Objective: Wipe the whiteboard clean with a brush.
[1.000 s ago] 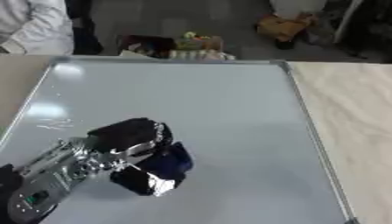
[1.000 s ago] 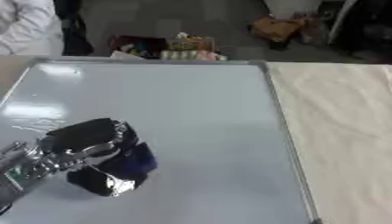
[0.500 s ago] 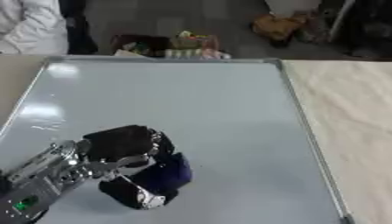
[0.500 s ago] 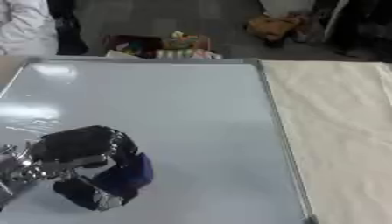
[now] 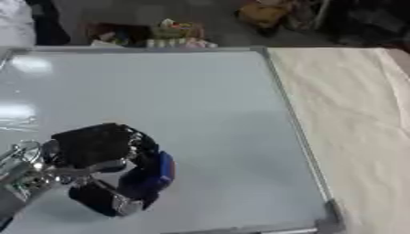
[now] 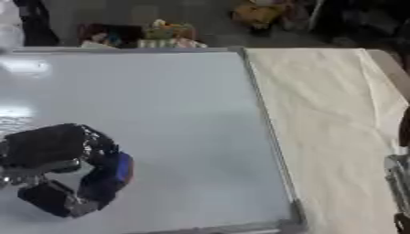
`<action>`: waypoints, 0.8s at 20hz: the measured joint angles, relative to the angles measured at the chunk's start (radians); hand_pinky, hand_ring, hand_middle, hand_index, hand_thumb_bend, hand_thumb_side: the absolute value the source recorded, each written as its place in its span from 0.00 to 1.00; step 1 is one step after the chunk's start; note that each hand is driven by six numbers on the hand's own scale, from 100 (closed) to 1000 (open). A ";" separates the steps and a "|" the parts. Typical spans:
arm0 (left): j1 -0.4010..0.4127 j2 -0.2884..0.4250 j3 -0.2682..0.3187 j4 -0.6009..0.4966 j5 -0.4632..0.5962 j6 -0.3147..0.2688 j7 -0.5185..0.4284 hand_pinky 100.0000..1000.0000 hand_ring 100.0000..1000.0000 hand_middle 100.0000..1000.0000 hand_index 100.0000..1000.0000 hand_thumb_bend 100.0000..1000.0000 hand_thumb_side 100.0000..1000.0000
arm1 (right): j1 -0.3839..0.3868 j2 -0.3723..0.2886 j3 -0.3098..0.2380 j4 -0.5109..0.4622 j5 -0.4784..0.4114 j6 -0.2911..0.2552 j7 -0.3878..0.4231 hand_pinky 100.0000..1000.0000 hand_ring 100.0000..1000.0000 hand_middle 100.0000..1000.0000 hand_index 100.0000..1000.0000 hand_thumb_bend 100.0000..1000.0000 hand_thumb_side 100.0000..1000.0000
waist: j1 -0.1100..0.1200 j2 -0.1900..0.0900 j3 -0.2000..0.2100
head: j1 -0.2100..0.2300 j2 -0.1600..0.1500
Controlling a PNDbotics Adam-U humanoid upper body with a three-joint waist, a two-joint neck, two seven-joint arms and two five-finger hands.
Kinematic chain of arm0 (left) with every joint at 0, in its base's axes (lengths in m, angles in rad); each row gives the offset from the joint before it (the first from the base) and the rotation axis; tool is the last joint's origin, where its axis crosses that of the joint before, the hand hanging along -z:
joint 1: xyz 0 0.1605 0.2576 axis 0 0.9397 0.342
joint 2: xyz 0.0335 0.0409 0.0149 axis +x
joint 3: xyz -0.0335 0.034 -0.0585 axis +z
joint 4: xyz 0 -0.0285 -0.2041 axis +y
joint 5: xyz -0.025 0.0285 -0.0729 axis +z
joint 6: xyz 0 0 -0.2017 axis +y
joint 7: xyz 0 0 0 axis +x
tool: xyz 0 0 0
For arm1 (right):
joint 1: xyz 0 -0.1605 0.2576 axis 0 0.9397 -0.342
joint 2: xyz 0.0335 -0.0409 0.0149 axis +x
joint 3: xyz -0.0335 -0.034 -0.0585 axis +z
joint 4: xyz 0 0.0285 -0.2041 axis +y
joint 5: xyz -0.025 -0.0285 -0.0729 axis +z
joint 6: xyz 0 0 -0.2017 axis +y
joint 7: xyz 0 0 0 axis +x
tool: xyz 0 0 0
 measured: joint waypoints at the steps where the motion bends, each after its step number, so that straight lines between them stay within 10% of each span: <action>1: 0.000 0.000 0.001 0.005 -0.007 0.003 -0.003 0.42 0.55 0.45 0.67 0.11 0.60 | 0.000 0.001 0.000 0.000 0.000 0.000 0.000 0.82 0.76 0.62 0.81 0.00 1.00 | 0.000 0.000 0.000 | 0.000 0.000; 16: -0.021 -0.062 -0.012 0.092 -0.102 0.037 -0.073 0.42 0.53 0.43 0.66 0.11 0.60 | 0.000 0.003 0.000 0.000 0.000 0.000 0.000 0.82 0.76 0.61 0.81 0.00 1.00 | 0.012 0.003 -0.001 | 0.009 -0.003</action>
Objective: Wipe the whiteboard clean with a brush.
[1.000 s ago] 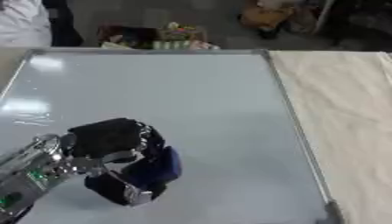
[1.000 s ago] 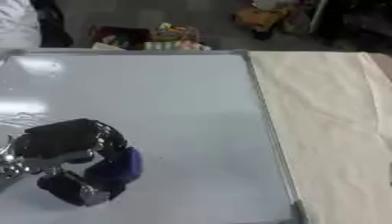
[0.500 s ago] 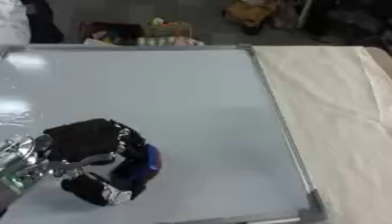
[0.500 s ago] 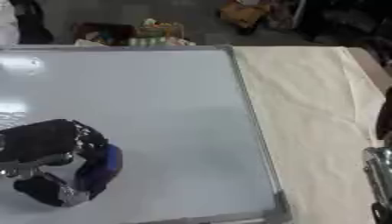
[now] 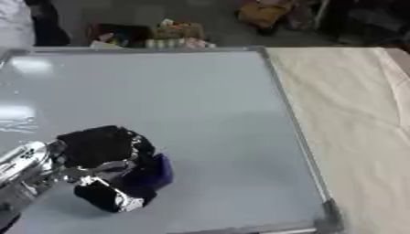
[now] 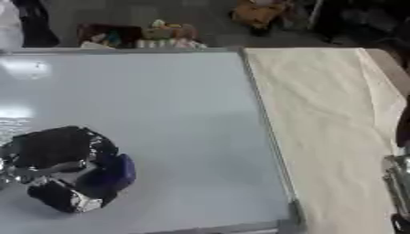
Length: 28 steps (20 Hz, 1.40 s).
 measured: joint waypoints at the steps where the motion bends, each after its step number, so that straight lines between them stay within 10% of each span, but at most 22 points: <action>1: -0.001 -0.004 0.000 0.004 -0.005 -0.002 -0.003 0.42 0.54 0.44 0.66 0.11 0.61 | 0.000 0.000 0.000 0.000 0.000 0.000 0.000 0.82 0.76 0.61 0.81 0.00 1.00 | 0.000 0.000 0.000 | 0.000 -0.001; 11: -0.009 -0.031 0.001 0.032 -0.047 -0.019 -0.040 0.54 0.72 0.69 0.72 0.19 0.73 | 0.000 0.000 0.000 0.000 0.000 0.001 -0.001 0.82 0.76 0.61 0.81 0.00 1.00 | 0.002 0.000 -0.001 | 0.001 -0.007; 16: -0.011 -0.038 0.005 0.035 -0.049 -0.006 -0.081 0.64 0.82 0.80 0.71 0.39 0.84 | 0.000 0.000 0.000 0.000 0.000 0.001 -0.004 0.82 0.76 0.61 0.81 0.00 1.00 | 0.001 -0.001 0.000 | 0.001 -0.007; 28: 0.004 -0.023 0.007 0.000 0.052 0.065 -0.076 0.69 0.85 0.84 0.60 0.53 0.92 | 0.002 0.000 0.000 0.000 0.000 0.003 -0.004 0.82 0.76 0.61 0.81 0.00 1.00 | -0.006 -0.004 0.013 | 0.001 -0.007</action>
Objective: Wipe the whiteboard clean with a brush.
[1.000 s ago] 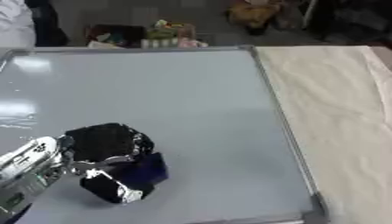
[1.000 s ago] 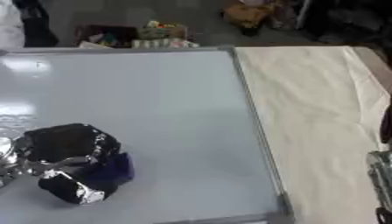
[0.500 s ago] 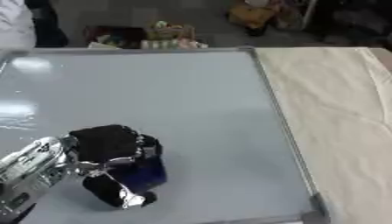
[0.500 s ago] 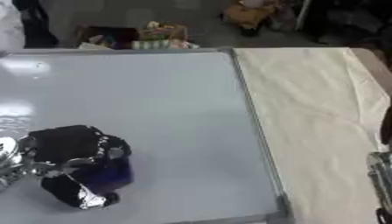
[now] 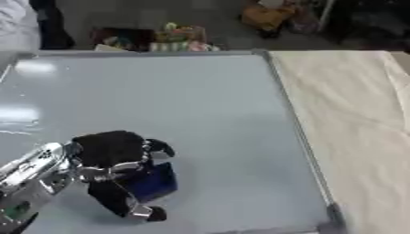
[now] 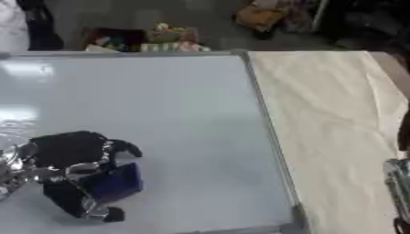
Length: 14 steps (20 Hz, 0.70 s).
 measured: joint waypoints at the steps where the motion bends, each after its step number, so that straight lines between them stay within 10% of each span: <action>1: 0.003 0.005 -0.001 -0.008 0.011 0.006 0.002 0.69 0.85 0.84 0.60 0.53 0.92 | 0.001 0.000 0.000 0.000 0.000 0.000 0.000 0.82 0.76 0.61 0.81 0.00 1.00 | -0.001 0.000 0.000 | 0.000 0.000; 7: 0.012 0.051 0.017 -0.142 0.072 0.062 0.051 0.66 0.81 0.77 0.60 0.41 0.91 | 0.005 0.000 0.000 0.000 0.000 0.001 0.000 0.82 0.76 0.61 0.81 0.00 1.00 | -0.005 -0.004 0.012 | -0.004 0.002; 14: 0.070 0.129 0.186 -0.392 0.183 0.206 0.188 0.63 0.76 0.71 0.62 0.30 0.92 | 0.007 0.000 0.000 0.000 0.000 0.001 -0.007 0.81 0.75 0.61 0.81 0.00 1.00 | -0.010 -0.030 0.039 | -0.025 0.019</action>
